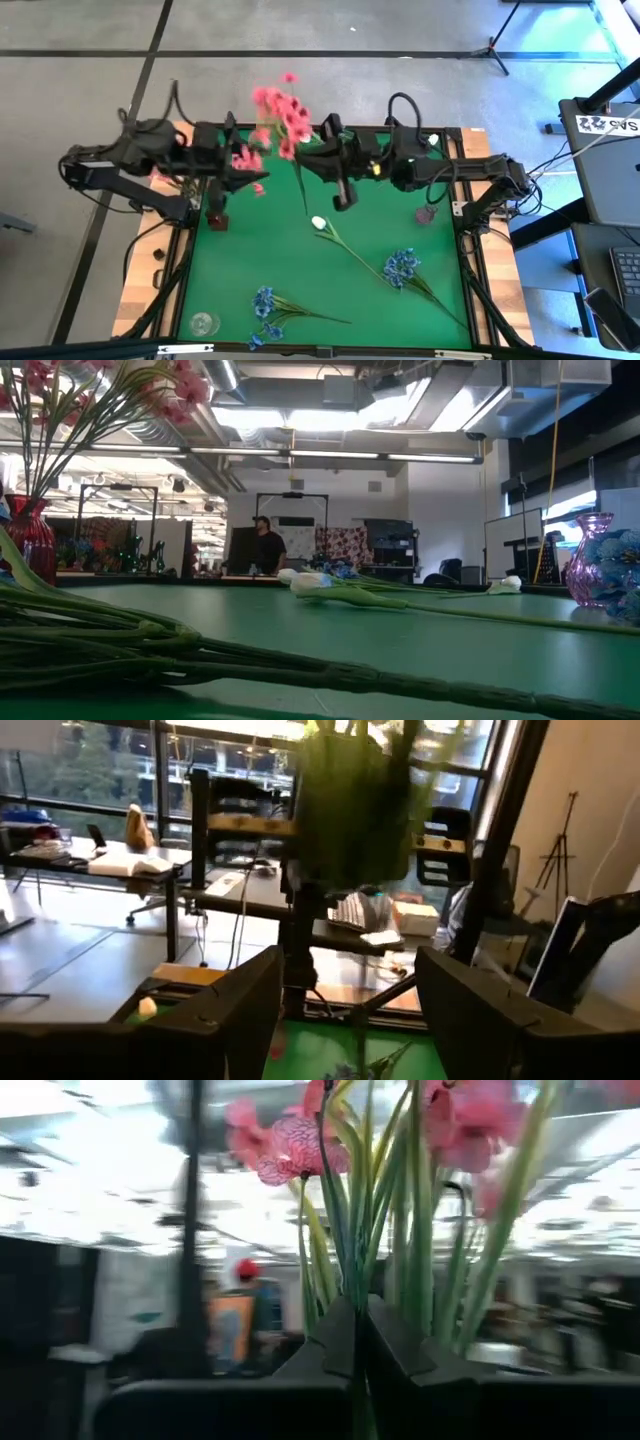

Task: Sort flowers into vase by color
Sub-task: Put the pink flower into the red vase

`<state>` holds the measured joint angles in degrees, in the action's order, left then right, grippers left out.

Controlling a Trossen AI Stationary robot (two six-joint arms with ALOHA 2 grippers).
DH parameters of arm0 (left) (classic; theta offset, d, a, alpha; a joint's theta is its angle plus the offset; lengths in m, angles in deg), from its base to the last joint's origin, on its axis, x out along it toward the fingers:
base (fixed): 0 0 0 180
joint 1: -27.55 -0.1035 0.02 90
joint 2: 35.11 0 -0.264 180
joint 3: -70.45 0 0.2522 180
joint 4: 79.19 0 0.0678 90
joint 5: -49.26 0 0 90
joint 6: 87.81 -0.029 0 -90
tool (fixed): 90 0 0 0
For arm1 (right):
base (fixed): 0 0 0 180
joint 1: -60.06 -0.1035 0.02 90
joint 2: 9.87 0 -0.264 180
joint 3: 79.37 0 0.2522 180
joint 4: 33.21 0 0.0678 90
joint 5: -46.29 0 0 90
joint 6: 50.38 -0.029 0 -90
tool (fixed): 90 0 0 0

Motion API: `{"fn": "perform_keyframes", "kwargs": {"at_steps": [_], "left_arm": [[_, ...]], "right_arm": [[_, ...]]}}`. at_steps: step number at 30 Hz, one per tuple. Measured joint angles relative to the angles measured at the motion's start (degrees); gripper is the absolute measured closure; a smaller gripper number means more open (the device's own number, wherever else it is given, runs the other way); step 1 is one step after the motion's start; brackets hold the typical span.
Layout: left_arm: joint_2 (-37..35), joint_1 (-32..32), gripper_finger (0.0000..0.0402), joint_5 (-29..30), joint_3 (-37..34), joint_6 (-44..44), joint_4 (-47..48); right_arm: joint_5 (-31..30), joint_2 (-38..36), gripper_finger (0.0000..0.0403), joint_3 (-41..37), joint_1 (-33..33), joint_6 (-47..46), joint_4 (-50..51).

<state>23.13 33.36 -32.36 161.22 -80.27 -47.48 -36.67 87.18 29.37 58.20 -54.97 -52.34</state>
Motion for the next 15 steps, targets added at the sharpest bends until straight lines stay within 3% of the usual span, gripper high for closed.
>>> {"fn": "perform_keyframes", "kwargs": {"at_steps": [4,15], "left_arm": [[2.7,0.0,0.0178,1.0,0.0,-0.4,-2.0],[5.2,0.0,0.0193,5.0,0.0,2.5,-1.5]], "right_arm": [[-4.1,2.3,0.0391,0.0,0.1,3.8,-0.3],[-4.1,4.9,0.0383,0.0,0.0,8.0,-4.4]]}}
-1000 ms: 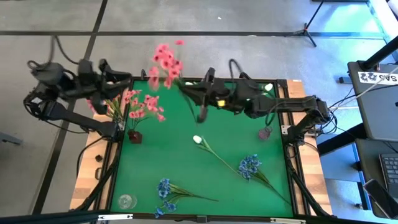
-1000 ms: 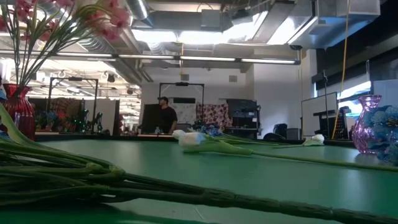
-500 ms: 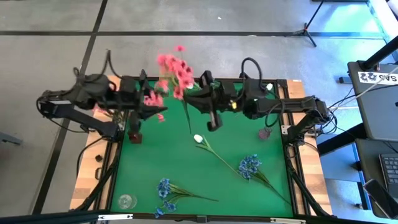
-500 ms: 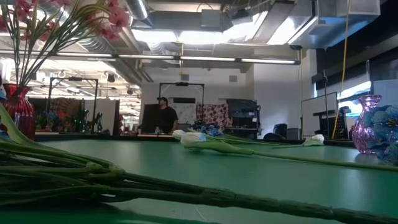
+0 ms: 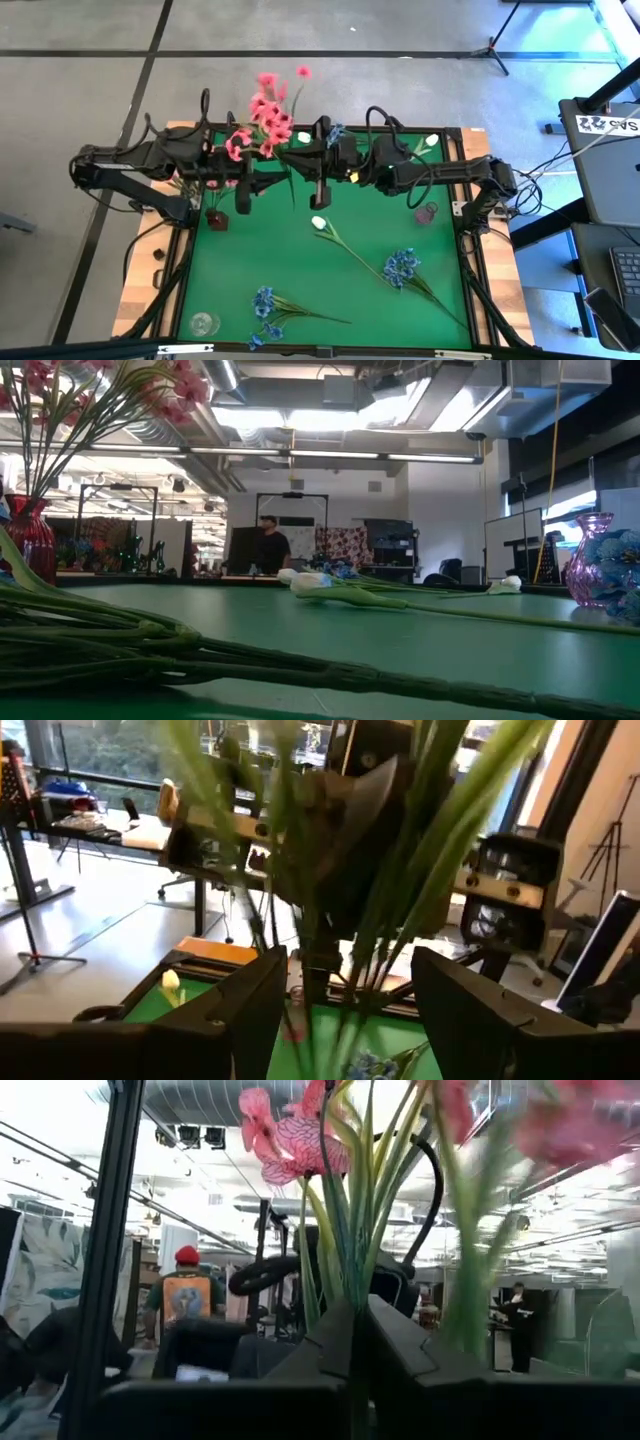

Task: Sort flowers into vase by color
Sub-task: Put the pink flower into the red vase

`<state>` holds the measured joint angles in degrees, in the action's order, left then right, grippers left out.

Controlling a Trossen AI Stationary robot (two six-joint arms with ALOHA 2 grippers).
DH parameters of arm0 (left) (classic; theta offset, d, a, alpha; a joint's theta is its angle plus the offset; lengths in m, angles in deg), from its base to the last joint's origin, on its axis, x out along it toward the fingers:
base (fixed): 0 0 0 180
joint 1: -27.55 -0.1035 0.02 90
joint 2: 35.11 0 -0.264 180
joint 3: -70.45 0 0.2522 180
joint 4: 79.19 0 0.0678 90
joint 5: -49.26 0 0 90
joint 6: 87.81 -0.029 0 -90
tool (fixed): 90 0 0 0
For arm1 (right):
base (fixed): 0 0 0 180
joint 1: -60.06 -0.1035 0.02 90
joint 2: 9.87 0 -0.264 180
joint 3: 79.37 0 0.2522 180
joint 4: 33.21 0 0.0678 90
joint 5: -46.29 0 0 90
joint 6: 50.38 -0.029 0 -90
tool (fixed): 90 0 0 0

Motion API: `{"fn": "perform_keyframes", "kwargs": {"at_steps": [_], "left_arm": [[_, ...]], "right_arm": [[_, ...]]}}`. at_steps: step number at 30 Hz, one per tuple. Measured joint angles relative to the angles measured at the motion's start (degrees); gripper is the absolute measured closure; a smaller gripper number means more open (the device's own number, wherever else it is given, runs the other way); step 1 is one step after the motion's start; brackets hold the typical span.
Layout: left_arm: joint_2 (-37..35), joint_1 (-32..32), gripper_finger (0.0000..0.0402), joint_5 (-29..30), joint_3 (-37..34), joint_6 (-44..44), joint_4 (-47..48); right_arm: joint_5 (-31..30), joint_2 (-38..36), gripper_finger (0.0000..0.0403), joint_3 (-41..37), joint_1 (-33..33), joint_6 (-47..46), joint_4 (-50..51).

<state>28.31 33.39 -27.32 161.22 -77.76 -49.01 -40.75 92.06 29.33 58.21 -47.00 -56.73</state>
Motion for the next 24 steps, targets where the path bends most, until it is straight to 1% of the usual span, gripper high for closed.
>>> {"fn": "perform_keyframes", "kwargs": {"at_steps": [3,6,13,16,18,21,24], "left_arm": [[-0.1,0.0,0.0214,2.3,0.0,1.5,0.0],[-0.1,0.0,0.0247,2.9,0.0,1.9,-0.7],[0.1,0.0,0.0341,3.9,0.0,1.6,-1.1],[-1.0,0.0,0.0382,4.7,0.0,-1.8,-0.3],[-2.7,0.0,0.0390,5.1,0.0,-5.2,0.0],[-7.0,0.0,0.0390,4.9,0.0,-9.1,0.0],[-12.1,1.0,0.0392,2.0,0.1,-10.4,3.0]], "right_arm": [[-0.5,0.0,0.0381,0.0,0.0,0.6,0.3],[-0.9,0.0,0.0381,0.0,0.0,2.0,1.3],[-1.0,0.0,0.0380,0.0,0.0,2.7,1.5],[-1.3,0.0,0.0373,0.0,0.0,2.3,1.5],[-0.8,-0.4,0.0354,0.0,0.0,0.9,1.6],[1.1,-1.6,0.0307,0.1,-0.1,-0.4,2.1],[2.8,-2.9,0.0257,0.1,-0.2,-0.8,3.6]]}}
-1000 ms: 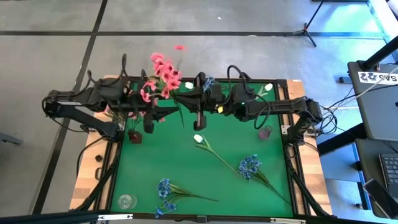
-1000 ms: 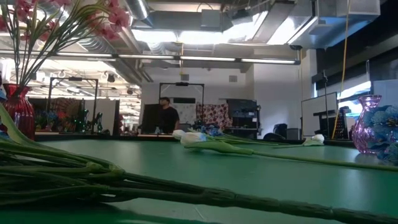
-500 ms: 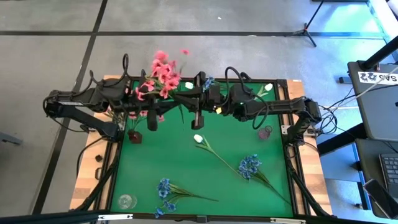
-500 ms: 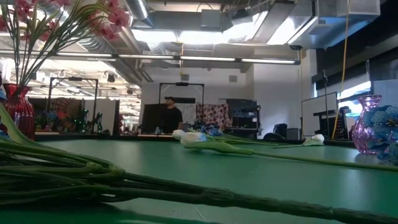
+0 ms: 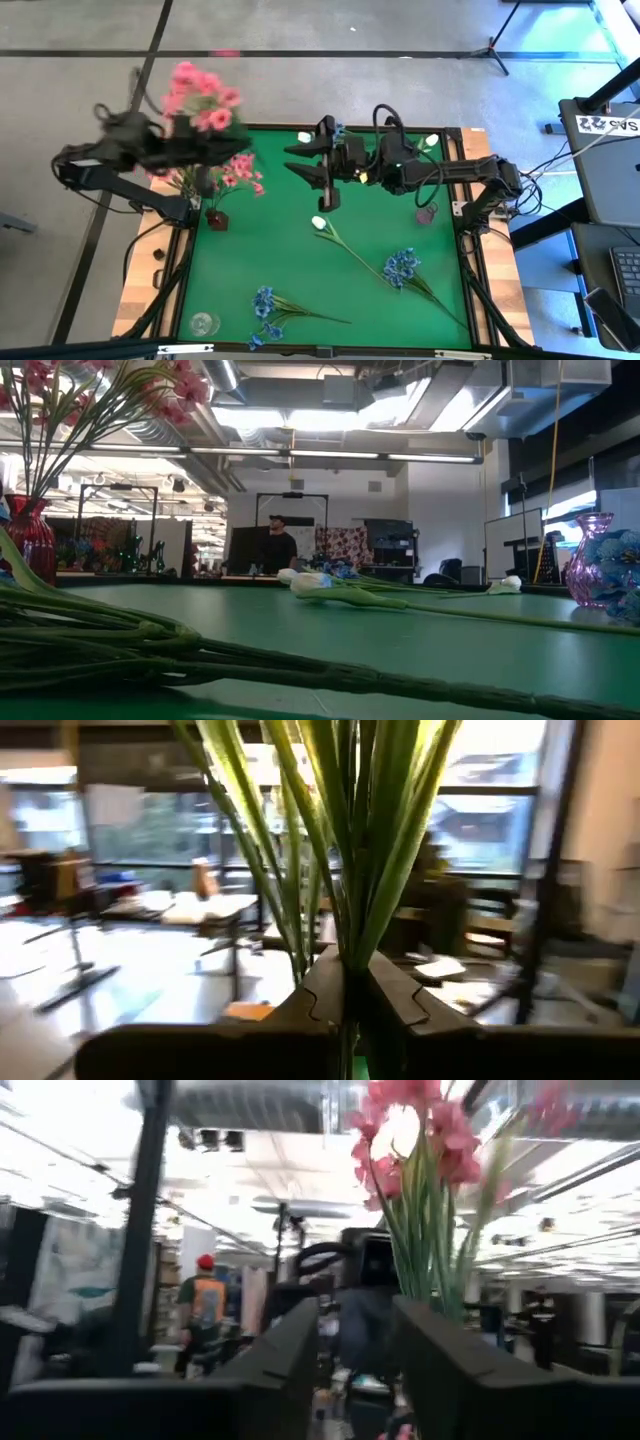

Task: Sort flowers into vase by color
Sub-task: Put the pink flower into the red vase

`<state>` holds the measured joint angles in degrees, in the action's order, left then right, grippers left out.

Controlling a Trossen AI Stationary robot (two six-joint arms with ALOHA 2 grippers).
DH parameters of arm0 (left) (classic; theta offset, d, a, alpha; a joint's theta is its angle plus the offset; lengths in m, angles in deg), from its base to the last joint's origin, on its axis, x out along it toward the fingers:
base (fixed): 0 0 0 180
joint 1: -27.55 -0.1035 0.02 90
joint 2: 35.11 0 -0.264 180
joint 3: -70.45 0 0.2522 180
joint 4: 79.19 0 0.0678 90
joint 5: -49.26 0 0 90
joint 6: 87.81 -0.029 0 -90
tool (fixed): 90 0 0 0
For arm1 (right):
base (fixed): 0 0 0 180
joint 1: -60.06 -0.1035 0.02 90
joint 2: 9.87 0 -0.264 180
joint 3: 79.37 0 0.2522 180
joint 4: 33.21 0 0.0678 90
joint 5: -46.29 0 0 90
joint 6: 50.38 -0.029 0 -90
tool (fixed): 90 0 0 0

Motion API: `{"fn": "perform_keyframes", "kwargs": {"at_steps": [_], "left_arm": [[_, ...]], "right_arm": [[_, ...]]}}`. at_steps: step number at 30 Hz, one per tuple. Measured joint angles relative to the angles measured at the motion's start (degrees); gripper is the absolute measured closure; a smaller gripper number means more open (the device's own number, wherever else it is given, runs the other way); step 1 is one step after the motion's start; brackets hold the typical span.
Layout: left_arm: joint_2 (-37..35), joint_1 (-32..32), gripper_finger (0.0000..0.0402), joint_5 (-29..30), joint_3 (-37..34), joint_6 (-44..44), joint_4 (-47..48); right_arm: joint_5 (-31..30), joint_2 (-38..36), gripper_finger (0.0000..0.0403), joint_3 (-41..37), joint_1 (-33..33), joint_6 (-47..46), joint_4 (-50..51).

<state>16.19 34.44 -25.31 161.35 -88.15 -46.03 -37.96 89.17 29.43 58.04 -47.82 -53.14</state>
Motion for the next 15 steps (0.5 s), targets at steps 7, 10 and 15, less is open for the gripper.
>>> {"fn": "perform_keyframes", "kwargs": {"at_steps": [7,10,15], "left_arm": [[-11.2,2.4,0.0394,-15.2,0.0,5.6,10.0],[-15.4,2.7,0.0394,-21.1,0.0,8.2,15.8],[-18.8,2.7,0.0395,-21.8,-0.1,8.3,27.7]], "right_arm": [[-1.8,-2.9,0.0184,0.0,0.1,-0.7,6.8],[-3.2,-3.4,0.0174,0.0,0.1,-0.4,10.0],[-3.2,-3.8,0.0172,0.0,0.1,2.1,18.5]]}}
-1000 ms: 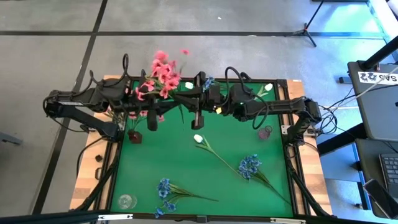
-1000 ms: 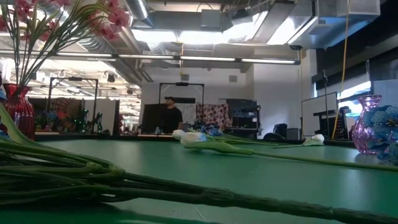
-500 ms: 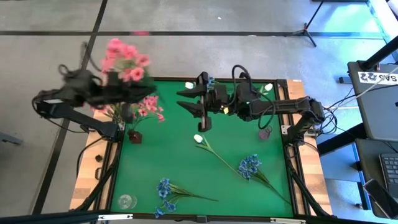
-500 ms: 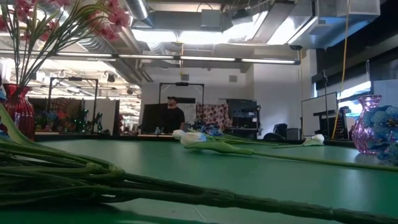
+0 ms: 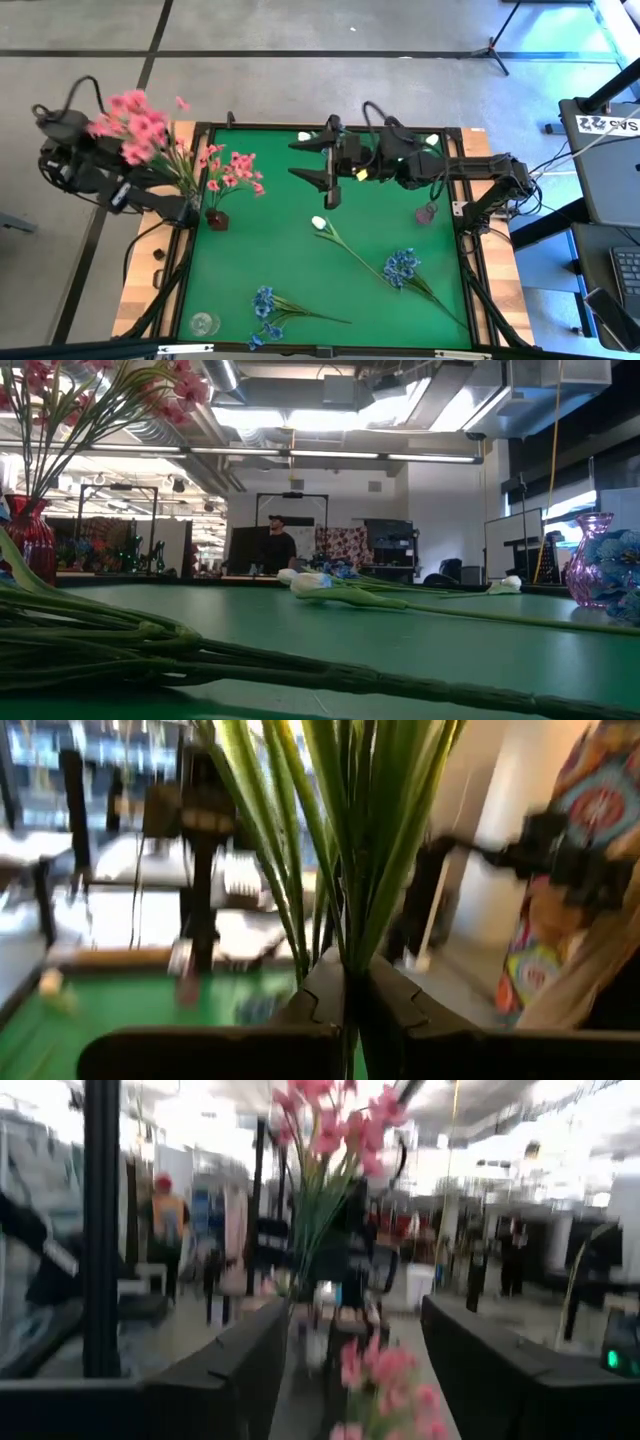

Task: Sort flowers into vase by color
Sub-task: Put the pink flower into the red vase

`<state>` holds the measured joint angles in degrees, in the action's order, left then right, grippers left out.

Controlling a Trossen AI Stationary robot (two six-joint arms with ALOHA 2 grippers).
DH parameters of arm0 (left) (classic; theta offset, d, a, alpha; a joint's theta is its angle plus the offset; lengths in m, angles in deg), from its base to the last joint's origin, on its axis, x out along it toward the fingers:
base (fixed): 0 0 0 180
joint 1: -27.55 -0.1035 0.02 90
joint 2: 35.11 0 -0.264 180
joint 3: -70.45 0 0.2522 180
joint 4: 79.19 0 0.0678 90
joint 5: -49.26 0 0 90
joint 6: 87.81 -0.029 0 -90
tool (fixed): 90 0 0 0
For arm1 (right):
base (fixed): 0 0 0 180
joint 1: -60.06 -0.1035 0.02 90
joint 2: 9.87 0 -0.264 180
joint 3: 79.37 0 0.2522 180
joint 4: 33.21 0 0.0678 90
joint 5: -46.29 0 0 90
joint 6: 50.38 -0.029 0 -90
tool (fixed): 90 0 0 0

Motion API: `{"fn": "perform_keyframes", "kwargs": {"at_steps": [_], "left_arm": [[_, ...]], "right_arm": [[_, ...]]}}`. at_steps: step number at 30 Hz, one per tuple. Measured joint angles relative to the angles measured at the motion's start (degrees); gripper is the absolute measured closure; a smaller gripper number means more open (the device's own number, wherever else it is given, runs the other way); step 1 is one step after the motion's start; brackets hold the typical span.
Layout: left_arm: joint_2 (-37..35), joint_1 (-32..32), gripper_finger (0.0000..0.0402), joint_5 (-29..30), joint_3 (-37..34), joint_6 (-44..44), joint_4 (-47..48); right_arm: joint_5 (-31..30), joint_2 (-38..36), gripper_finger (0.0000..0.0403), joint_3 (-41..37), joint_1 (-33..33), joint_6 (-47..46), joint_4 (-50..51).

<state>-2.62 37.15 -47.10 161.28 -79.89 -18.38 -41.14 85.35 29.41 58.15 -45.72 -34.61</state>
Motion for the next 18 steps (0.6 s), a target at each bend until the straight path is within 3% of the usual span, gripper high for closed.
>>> {"fn": "perform_keyframes", "kwargs": {"at_steps": [6,12,18], "left_arm": [[-0.3,0.0,0.0395,-0.7,-2.6,-1.2,11.1],[-3.7,0.0,0.0396,0.4,-12.2,-6.9,8.2],[-12.7,0.0,0.0396,3.3,-18.1,-6.3,3.8]], "right_arm": [[-4.7,0.1,0.0171,0.0,0.0,-1.4,7.5],[-8.3,0.1,0.0171,0.0,0.0,-4.5,11.1],[-8.4,0.1,0.0172,0.0,0.0,-7.3,15.6]]}}
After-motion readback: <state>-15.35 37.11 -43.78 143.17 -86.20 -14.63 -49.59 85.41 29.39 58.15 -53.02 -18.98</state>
